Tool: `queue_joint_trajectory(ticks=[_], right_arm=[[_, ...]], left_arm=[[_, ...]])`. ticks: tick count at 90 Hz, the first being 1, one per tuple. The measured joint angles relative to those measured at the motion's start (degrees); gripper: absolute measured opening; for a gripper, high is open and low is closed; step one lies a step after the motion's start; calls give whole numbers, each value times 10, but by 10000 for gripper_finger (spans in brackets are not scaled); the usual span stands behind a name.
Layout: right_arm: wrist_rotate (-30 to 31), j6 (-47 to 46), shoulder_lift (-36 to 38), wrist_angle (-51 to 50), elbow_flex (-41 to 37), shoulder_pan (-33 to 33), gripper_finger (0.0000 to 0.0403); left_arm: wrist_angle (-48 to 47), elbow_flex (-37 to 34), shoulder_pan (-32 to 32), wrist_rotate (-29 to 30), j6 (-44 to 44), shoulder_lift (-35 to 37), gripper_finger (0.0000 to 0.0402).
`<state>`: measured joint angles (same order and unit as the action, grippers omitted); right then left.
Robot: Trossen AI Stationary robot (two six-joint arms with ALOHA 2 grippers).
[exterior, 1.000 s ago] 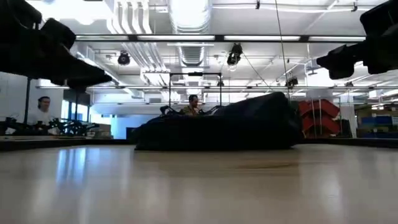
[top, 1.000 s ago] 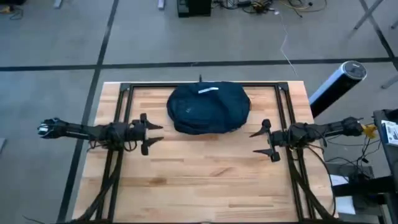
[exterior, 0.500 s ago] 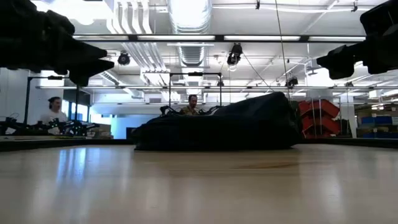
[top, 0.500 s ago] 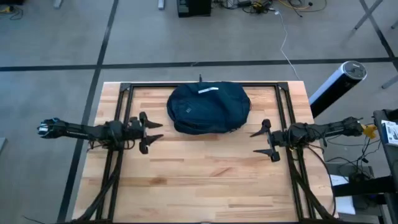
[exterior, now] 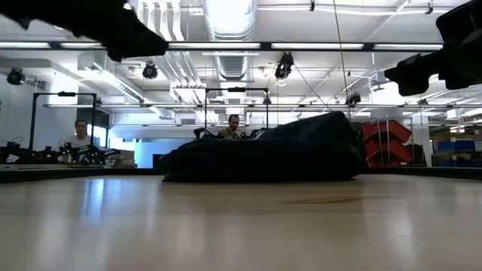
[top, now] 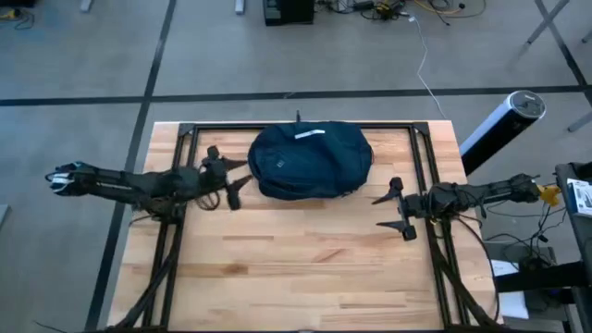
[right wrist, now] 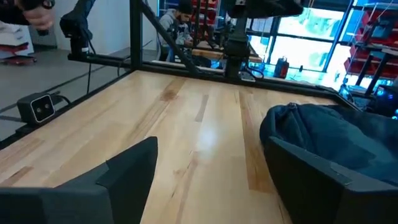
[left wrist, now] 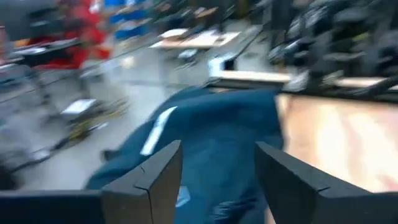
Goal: Unpack backpack
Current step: Open the blue backpack
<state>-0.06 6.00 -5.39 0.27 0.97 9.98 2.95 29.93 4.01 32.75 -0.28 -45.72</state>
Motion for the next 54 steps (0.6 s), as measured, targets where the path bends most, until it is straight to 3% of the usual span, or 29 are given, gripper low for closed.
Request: queue_joint_trajectory(ticks=[25, 54], right_arm=[[0, 0, 0, 0, 0, 0, 296], [0, 0, 0, 0, 0, 0, 309]], left_arm=[[-47, 135, 0, 8, -73, -135, 160], [-190, 340, 2, 7, -88, -204, 155]])
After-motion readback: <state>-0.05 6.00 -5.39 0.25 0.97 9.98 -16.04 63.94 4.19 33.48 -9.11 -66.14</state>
